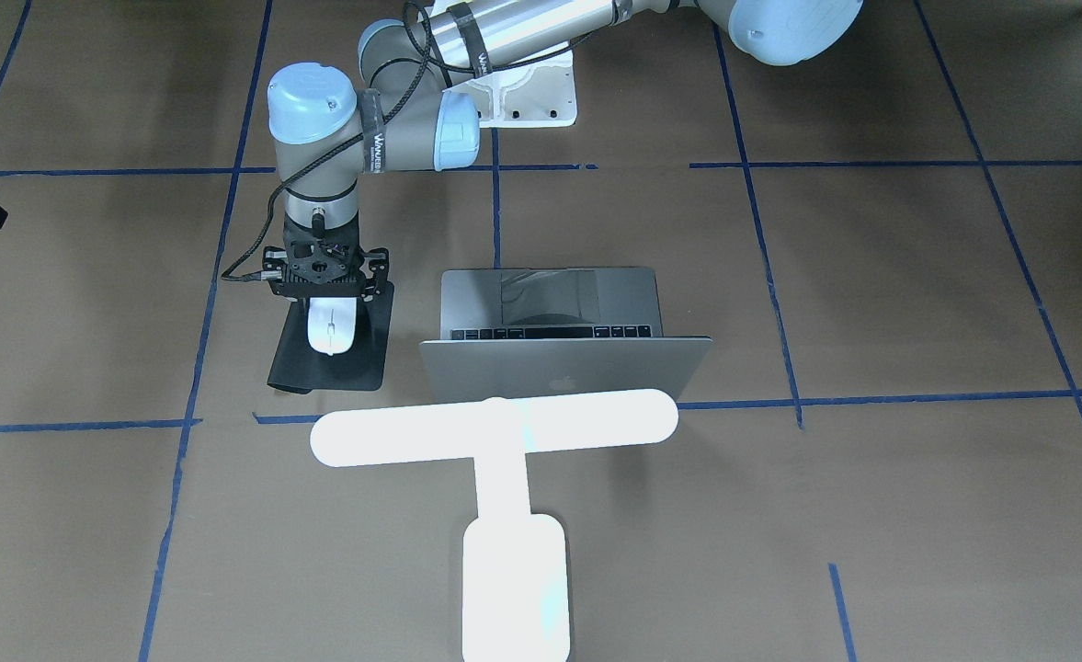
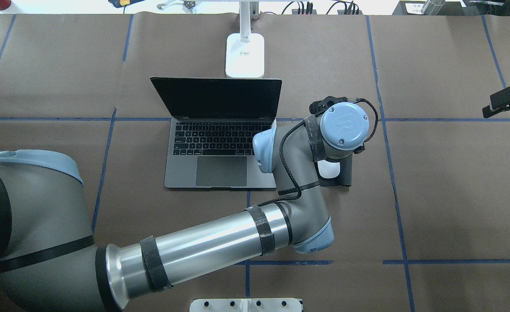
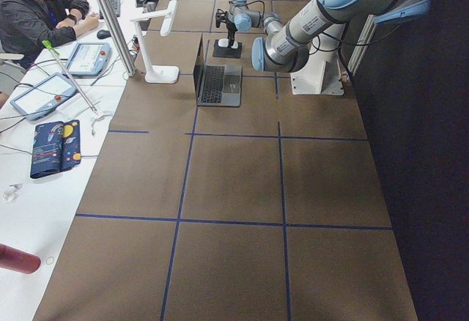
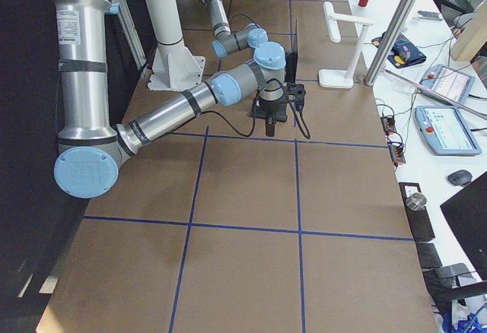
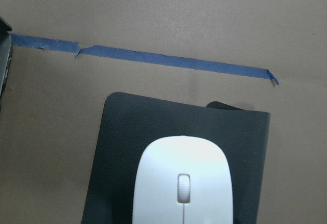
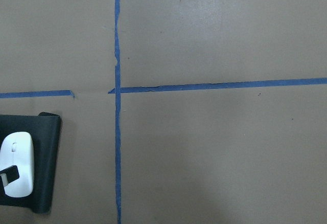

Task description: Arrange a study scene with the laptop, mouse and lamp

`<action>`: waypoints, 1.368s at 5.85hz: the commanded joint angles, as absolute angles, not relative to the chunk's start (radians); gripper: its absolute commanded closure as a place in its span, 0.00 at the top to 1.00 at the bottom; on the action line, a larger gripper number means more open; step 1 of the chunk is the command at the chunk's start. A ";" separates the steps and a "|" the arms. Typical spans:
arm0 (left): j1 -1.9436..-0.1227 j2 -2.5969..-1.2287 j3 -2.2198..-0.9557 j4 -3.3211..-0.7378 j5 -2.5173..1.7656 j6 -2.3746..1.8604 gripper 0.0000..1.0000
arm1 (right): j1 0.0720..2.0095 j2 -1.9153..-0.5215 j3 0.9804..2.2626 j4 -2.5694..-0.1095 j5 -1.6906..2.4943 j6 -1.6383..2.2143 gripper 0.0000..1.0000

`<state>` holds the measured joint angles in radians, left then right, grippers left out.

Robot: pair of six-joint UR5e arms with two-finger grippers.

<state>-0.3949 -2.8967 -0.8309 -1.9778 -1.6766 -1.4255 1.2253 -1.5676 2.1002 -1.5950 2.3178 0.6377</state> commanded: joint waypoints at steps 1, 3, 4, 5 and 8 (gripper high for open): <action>-0.422 -2.896 -0.836 -1.977 -1.731 -1.427 1.00 | 1.223 -1.566 2.095 -1.595 2.316 0.638 1.00; -0.481 -2.878 -0.854 -1.967 -1.871 -1.419 1.00 | 1.203 -1.565 2.086 -1.595 2.300 0.637 1.00; -0.498 -2.784 -0.971 -1.956 -1.934 -1.420 1.00 | 1.181 -1.563 2.079 -1.601 2.268 0.632 1.00; -0.500 -2.641 -1.200 -1.845 -1.950 -1.416 1.00 | 1.174 -1.563 2.076 -1.601 2.260 0.629 1.00; -0.514 -2.282 -1.790 -1.518 -1.960 -1.279 1.00 | 1.173 -1.563 2.057 -1.677 2.142 0.483 1.00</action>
